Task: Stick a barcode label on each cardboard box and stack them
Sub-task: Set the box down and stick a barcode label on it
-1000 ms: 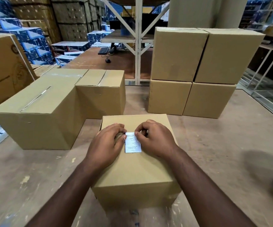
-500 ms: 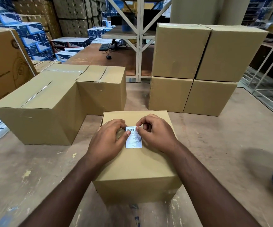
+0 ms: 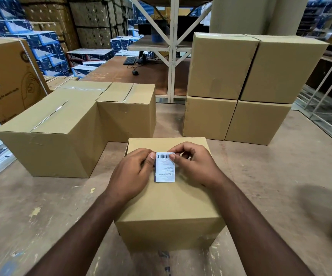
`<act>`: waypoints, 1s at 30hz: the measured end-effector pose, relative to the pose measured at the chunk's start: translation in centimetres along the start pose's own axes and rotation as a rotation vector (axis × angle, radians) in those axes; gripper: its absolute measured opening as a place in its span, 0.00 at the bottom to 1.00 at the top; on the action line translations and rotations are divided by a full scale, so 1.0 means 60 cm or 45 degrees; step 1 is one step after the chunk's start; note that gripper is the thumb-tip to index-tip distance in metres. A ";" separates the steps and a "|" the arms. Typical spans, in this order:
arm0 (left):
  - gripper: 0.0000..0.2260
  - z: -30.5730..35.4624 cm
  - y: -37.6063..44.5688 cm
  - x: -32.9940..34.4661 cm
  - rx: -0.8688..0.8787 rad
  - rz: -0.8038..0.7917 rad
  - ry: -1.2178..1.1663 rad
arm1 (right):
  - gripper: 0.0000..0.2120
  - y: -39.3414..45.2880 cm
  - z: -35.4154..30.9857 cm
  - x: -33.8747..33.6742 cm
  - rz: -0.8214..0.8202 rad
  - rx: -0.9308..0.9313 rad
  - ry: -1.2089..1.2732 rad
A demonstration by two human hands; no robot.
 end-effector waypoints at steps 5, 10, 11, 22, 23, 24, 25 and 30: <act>0.20 -0.003 -0.001 -0.004 -0.066 0.020 -0.096 | 0.03 0.004 0.004 -0.036 0.180 0.090 0.326; 0.07 -0.001 0.002 -0.002 -0.021 0.040 0.006 | 0.03 0.006 0.012 -0.044 0.279 0.159 0.405; 0.07 0.001 0.001 -0.002 -0.019 0.042 0.009 | 0.03 0.006 0.013 -0.046 0.298 0.155 0.386; 0.15 0.029 -0.010 -0.029 -0.081 0.049 -0.142 | 0.05 -0.075 -0.074 -0.086 0.469 -0.590 -0.268; 0.17 0.041 -0.016 -0.033 -0.110 0.050 -0.251 | 0.04 -0.103 -0.088 -0.089 0.471 -0.768 -0.362; 0.17 0.054 -0.022 -0.031 -0.161 0.020 -0.389 | 0.02 -0.131 -0.094 -0.093 0.486 -0.888 -0.441; 0.16 0.069 -0.027 -0.024 -0.229 -0.034 -0.537 | 0.01 -0.155 -0.090 -0.100 0.516 -0.947 -0.494; 0.08 0.148 -0.039 0.038 -0.384 -0.271 -0.931 | 0.03 -0.230 -0.048 -0.162 0.705 -0.834 -0.438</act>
Point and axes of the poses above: each hand's wrist, its own y-axis towards the middle knuckle, its own x-axis out of the palm, z = x × y, the point moved 7 cm from there along y, towards the middle knuckle, and after that the axes turned 6 degrees about z, right-handed, at the moved point
